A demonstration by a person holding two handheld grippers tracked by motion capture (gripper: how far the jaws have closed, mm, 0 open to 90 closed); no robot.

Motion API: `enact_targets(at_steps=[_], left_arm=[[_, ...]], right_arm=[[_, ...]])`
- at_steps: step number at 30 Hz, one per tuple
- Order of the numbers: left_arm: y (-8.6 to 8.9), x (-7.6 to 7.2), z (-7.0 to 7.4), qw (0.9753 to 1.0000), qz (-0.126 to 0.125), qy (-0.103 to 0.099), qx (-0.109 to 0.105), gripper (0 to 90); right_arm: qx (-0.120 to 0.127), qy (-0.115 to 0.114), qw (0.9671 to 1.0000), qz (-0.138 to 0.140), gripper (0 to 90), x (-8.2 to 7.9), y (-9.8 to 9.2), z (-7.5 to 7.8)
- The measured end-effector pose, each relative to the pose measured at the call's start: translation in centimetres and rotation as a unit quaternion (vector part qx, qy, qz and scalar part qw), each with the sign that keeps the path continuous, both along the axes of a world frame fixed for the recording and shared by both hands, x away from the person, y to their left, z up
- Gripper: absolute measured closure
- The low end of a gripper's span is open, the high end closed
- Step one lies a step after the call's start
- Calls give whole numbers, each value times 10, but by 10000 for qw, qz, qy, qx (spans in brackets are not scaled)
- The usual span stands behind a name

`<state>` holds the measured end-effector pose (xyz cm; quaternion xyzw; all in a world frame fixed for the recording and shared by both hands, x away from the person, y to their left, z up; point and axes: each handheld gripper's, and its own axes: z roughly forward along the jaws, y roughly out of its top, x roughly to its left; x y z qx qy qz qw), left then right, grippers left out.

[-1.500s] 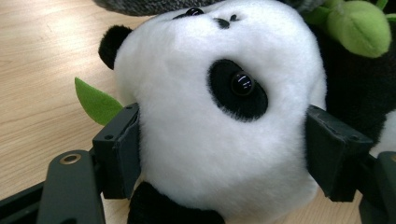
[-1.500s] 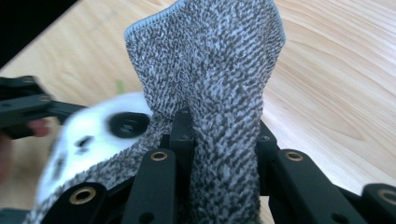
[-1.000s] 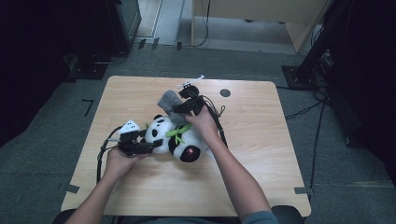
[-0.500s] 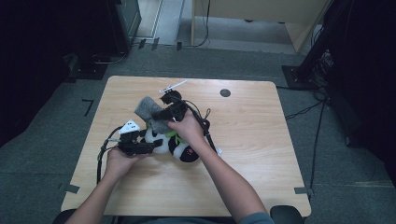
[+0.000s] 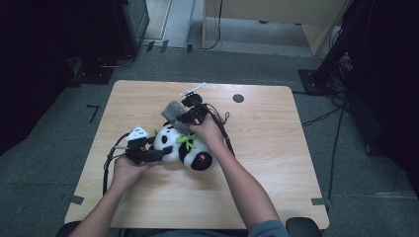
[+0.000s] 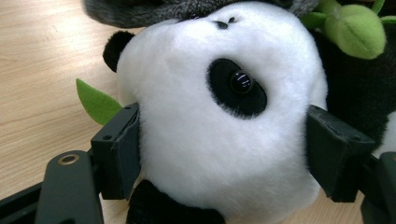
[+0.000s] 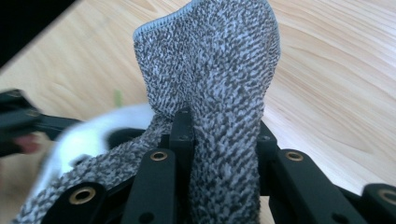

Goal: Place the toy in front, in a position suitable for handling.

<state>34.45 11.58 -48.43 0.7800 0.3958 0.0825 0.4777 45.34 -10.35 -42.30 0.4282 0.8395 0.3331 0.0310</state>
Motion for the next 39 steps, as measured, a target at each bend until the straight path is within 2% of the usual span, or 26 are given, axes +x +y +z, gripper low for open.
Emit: enact_targets(at_steps=[3, 7, 9, 12, 14, 18, 20, 22, 26, 28, 31, 32, 35, 37, 39], left_arm=[[0, 0, 1, 10000, 1, -2, -16, 223], [0, 1, 2, 10000, 1, -10, -47, 223], [0, 0, 2, 10000, 4, -7, -42, 223], [0, 1, 1, 10000, 26, -13, -52, 226], [0, 1, 1, 10000, 17, -16, -33, 226], [1, 2, 1, 10000, 27, -21, -58, 227], [1, 3, 1, 10000, 43, -22, -77, 227], [1, 3, 1, 9999, 48, -29, -87, 227], [1, 4, 1, 9998, 114, -67, -129, 227], [0, 5, 0, 9998, 125, -60, -160, 222], [1, 5, 0, 9998, 94, -64, -161, 196], [1, 4, 0, 9998, 91, -60, -168, 187], [1, 5, 0, 9998, 54, -79, -152, 152], [3, 5, 1, 9999, -9, -41, -167, 140], [5, 4, 3, 9998, -54, -22, -200, 140]], right_arm=[[-275, 52, 9996, -56, 717, 4, -7, -2], [-412, 201, 9988, -162, 722, 9, -17, -4], [-463, 188, 9986, -193, 725, 10, -20, -3], [-576, 26, 9979, -289, 730, 9, -24, 0], [-528, -97, 9979, -374, 735, 8, -28, 6], [50, -310, 9987, -393, 742, -1, -34, 26], [273, -425, 9983, -285, 742, -8, -32, 37], [389, -528, 9978, -136, 742, -17, -27, 47], [542, -576, 9964, 305, 742, -34, -8, 54], [622, -548, 9954, 491, 742, -42, 2, 54], [816, -284, 9939, 692, 742, -48, 15, 46], [773, -210, 9941, 732, 742, -50, 20, 42], [397, -119, 9959, 805, 749, -50, 29, 26], [474, -147, 9952, 848, 756, -50, 27, 20], [372, -271, 9947, 915, 757, -49, 24, 20]])
